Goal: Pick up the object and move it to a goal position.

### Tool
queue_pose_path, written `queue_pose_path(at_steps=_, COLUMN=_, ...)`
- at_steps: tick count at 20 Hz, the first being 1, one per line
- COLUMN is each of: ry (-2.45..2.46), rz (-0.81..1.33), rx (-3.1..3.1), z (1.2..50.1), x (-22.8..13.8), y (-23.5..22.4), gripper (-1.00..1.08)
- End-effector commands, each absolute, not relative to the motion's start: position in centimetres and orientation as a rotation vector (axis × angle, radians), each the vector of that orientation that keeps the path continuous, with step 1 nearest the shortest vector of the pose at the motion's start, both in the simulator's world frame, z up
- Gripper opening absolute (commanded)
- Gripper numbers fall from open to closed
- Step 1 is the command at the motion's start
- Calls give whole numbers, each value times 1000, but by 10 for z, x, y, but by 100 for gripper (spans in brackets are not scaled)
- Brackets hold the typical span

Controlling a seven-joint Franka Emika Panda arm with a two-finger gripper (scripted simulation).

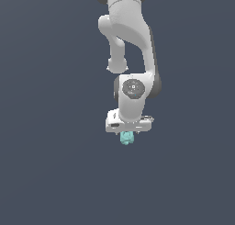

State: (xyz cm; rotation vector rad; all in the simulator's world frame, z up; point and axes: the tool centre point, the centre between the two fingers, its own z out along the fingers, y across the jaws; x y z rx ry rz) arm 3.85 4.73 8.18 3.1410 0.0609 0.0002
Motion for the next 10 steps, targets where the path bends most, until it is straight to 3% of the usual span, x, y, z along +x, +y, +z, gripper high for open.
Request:
queue_pose_path(at_steps=1, ry=60, rz=-1, rx=3141, z=71, x=38, y=47, gripper=100)
queue_pose_path(at_steps=10, ry=60, rz=0, rx=3141, z=39, x=39, y=48, gripper=100)
